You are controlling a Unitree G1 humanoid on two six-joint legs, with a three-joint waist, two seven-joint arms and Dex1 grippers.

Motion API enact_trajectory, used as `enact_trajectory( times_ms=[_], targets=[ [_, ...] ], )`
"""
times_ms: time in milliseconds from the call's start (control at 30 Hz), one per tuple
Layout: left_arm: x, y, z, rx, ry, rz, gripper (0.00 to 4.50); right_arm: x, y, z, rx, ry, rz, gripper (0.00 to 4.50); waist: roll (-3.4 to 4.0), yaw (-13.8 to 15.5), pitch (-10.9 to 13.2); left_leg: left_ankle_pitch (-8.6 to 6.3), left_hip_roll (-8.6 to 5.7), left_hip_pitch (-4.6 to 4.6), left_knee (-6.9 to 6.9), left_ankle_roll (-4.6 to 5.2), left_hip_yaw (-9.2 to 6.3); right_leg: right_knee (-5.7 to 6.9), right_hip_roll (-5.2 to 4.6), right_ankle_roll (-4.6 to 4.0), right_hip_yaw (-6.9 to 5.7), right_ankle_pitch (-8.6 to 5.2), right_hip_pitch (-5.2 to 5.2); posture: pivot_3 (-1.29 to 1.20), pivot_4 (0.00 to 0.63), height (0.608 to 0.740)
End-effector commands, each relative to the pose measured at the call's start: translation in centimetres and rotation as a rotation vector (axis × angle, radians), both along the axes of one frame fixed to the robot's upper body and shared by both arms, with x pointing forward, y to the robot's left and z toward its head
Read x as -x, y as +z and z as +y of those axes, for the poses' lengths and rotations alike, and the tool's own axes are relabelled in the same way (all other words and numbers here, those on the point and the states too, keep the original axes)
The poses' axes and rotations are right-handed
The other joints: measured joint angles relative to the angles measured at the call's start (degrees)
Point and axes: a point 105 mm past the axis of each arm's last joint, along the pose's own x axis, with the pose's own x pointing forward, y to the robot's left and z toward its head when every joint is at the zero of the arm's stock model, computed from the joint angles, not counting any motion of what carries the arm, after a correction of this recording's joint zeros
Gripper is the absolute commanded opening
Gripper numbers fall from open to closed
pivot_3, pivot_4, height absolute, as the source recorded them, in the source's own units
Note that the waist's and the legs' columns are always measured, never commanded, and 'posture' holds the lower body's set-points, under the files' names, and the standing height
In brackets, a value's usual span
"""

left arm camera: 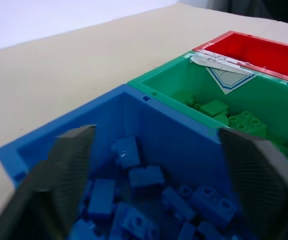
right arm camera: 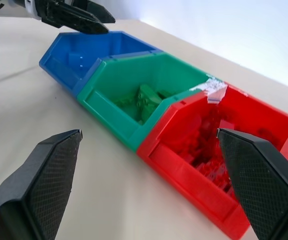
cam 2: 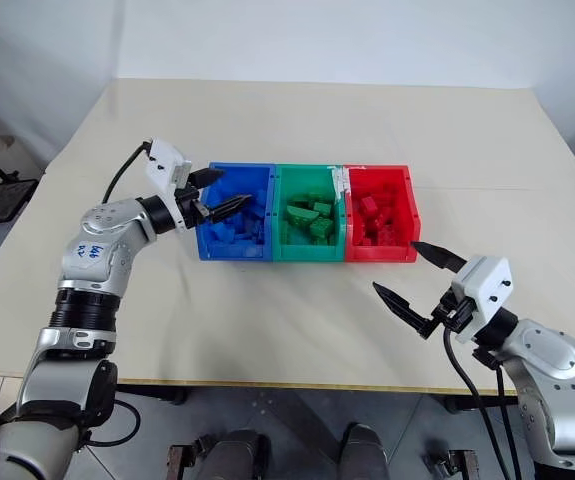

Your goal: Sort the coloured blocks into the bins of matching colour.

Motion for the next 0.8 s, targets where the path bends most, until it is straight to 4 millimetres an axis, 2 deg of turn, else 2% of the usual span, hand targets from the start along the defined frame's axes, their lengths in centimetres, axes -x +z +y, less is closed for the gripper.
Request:
enact_trajectory(
  times_ms=[33, 100, 200, 300, 333, 433, 500, 600, 800],
  targets=[
    [2.4, 1.4, 1.6, -0.049, -0.063, -0.117, 4.46, 0.1, 0.6, 0.2, 0.029, 0.031, -0.03, 4.5, 0.01, -0.5, 0.0, 0.0, 0.01, 0.01, -0.03, 0.0, 0.0, 0.0, 0.0, 0.0, 0.0, 0.0, 0.0, 0.0, 0.15, 0.74],
    [3.9, 0.9, 2.8, -0.106, -0.088, -0.161, 4.46, 0.1, 0.4, 0.1, 0.048, 0.055, -0.011, 4.5, 0.01, -0.7, 0.0, 0.0, 0.02, 0.0, -0.05, 0.0, 0.0, -0.01, 0.0, 0.0, 0.0, 0.0, -0.01, 0.0, 0.15, 0.74],
    [6.0, -0.6, 4.5, -0.155, -0.13, -0.086, 4.46, 0.0, 0.0, -0.1, 0.09, 0.094, 0.017, 4.5, 0.01, -0.7, 0.0, 0.0, 0.03, 0.01, -0.05, 0.0, 0.0, -0.01, 0.0, 0.0, 0.0, 0.0, -0.01, 0.0, 0.15, 0.74],
    [8.2, -0.9, 6.8, -0.161, -0.129, -0.035, 4.46, -0.1, -0.5, -0.3, 0.139, 0.144, 0.048, 4.5, 0.0, -0.5, 0.0, 0.0, 0.03, -0.01, 0.0, 0.0, 0.0, -0.01, 0.0, 0.0, 0.01, 0.0, 0.0, 0.0, 0.15, 0.74],
    [8.8, -1.5, 7.7, -0.192, -0.116, -0.014, 4.46, -0.2, -0.7, -0.4, 0.154, 0.164, 0.058, 4.5, 0.0, -0.5, 0.0, 0.0, 0.03, -0.01, 0.0, 0.0, 0.0, -0.01, 0.0, 0.0, 0.01, 0.0, 0.01, 0.0, 0.15, 0.74],
    [11.2, -4.8, 10.0, -0.295, -0.113, 0.089, 4.46, 0.2, -1.9, -0.4, 0.223, 0.255, 0.117, 4.5, 0.04, -0.6, 0.0, 0.0, 0.04, 0.01, -0.02, 0.0, 0.01, -0.03, -0.01, 0.0, 0.02, 0.0, 0.01, 0.0, 0.15, 0.74],
    [12.1, -6.5, 10.4, -0.311, -0.121, 0.13, 4.46, 0.4, -2.4, -0.4, 0.235, 0.288, 0.143, 4.5, 0.06, -0.5, 0.0, -0.01, 0.04, 0.04, -0.08, 0.0, 0.03, -0.05, 0.0, 0.0, 0.02, 0.0, 0.01, 0.0, 0.15, 0.74],
    [12.8, -7.9, 10.5, -0.278, -0.114, 0.169, 4.46, 0.4, -2.6, -0.2, 0.234, 0.314, 0.151, 4.5, 0.03, 0.1, 0.0, 0.0, 0.05, -0.02, -0.01, 0.0, 0.01, -0.04, 0.0, -0.01, -0.01, 0.0, 0.01, 0.0, 0.15, 0.74],
    [12.3, -7.3, 9.4, -0.259, -0.067, 0.084, 4.46, 0.0, -2.2, 0.3, 0.201, 0.319, 0.143, 4.5, 0.03, 0.4, 0.0, -0.01, 0.05, 0.0, 0.01, 0.0, 0.02, -0.04, 0.0, -0.01, 0.01, 0.0, 0.02, 0.0, 0.15, 0.74]
  ],
)
